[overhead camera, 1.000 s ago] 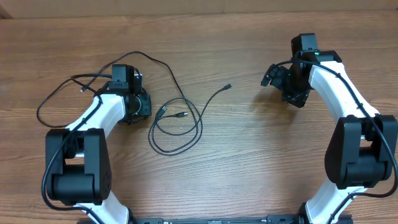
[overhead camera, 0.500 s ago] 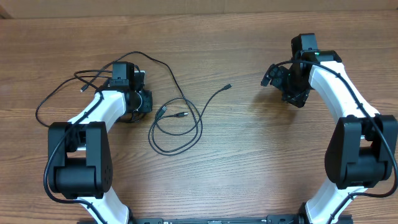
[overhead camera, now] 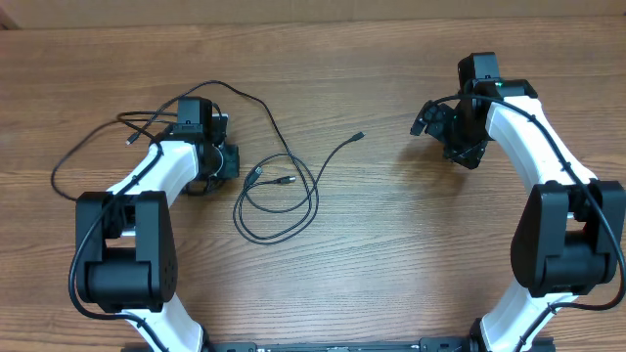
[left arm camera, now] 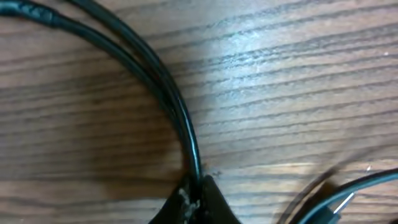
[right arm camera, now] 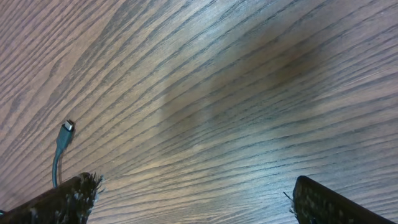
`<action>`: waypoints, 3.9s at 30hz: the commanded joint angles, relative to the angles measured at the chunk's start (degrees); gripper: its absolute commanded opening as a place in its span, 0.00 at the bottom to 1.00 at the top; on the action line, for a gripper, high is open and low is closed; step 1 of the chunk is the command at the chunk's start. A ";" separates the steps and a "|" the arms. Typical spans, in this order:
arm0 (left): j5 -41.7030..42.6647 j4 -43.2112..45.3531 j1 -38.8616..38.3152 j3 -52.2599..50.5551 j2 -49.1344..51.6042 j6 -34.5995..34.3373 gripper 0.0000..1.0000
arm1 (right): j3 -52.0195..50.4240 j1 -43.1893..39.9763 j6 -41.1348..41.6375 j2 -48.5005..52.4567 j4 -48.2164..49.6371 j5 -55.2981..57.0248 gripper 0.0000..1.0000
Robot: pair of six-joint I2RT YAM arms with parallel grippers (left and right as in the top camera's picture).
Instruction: Untangle cables
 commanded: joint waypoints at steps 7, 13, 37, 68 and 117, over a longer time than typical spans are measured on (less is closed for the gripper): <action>-20.28 -4.04 1.75 -2.23 3.45 -22.38 0.04 | 0.55 0.00 -0.07 0.07 0.11 0.35 1.00; -16.52 -3.65 8.98 -2.21 3.45 -29.42 0.04 | 0.55 0.00 -0.07 0.07 0.11 0.35 1.00; -13.40 21.64 25.86 -2.23 3.54 -24.41 0.04 | 0.55 0.00 -0.09 0.07 0.11 0.33 1.00; -0.59 27.41 32.46 9.14 5.29 -15.82 0.61 | 0.55 0.00 -0.07 0.07 0.11 0.35 1.00; 2.03 -31.80 -15.37 21.29 3.65 -15.06 0.32 | 0.55 0.00 -0.09 0.07 0.11 0.33 1.00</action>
